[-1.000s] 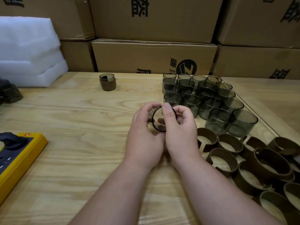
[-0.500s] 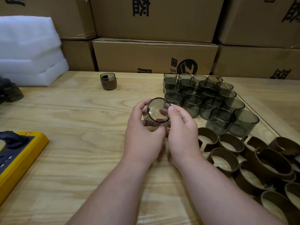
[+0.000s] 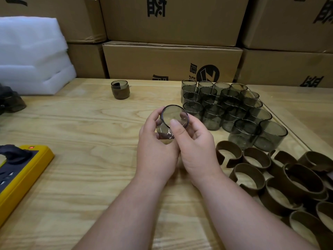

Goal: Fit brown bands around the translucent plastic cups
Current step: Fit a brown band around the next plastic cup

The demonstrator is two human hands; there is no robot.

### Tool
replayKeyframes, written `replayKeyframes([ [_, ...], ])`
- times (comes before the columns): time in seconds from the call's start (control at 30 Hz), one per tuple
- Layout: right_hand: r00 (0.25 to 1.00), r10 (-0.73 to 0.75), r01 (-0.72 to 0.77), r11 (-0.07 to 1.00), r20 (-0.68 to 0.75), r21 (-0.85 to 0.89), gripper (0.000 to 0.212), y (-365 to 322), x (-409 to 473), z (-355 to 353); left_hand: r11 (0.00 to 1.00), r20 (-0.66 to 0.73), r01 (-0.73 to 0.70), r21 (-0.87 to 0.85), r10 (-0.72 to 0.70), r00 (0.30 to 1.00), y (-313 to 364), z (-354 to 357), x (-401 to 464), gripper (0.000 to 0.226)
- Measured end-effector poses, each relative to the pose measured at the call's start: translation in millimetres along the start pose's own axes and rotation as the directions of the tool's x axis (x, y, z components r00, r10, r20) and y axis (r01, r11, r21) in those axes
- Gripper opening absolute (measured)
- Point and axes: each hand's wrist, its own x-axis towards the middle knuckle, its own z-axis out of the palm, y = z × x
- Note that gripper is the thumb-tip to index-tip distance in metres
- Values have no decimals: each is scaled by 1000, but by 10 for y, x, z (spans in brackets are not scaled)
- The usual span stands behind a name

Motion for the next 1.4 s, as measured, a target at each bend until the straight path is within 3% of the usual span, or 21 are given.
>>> replayKeyframes([
  [0.27,999,33,-35,999,36,41,20,-16,-11,-12,999,-50,13,-45,-16,999,13,29,10,66],
  [0.47,997,12,-16,998,-70,-60,34,5,17,-23,997,-26,6,-73,-7,1000,29,38,15,63],
  [0.63,977,49,-59,997,-208,-42,23,14,50,-32,999,34,-25,-26,26,999,26,32,-3,68],
  [0.83,965,66,-65,998,-254,13,22,-17,58,-65,991,99,-104,82,96,990,15,26,-30,77],
  [0.97,965,58,-46,998,-254,52,31,-55,48,-75,971,145,-191,142,170,975,36,22,-55,86],
  [1.13,978,13,-6,999,-210,35,64,-73,10,-55,945,163,-275,177,248,955,4,33,-49,79],
  [1.4,981,-23,3,995,-191,-103,75,-62,-33,-52,938,163,-303,167,277,947,9,35,-44,66],
])
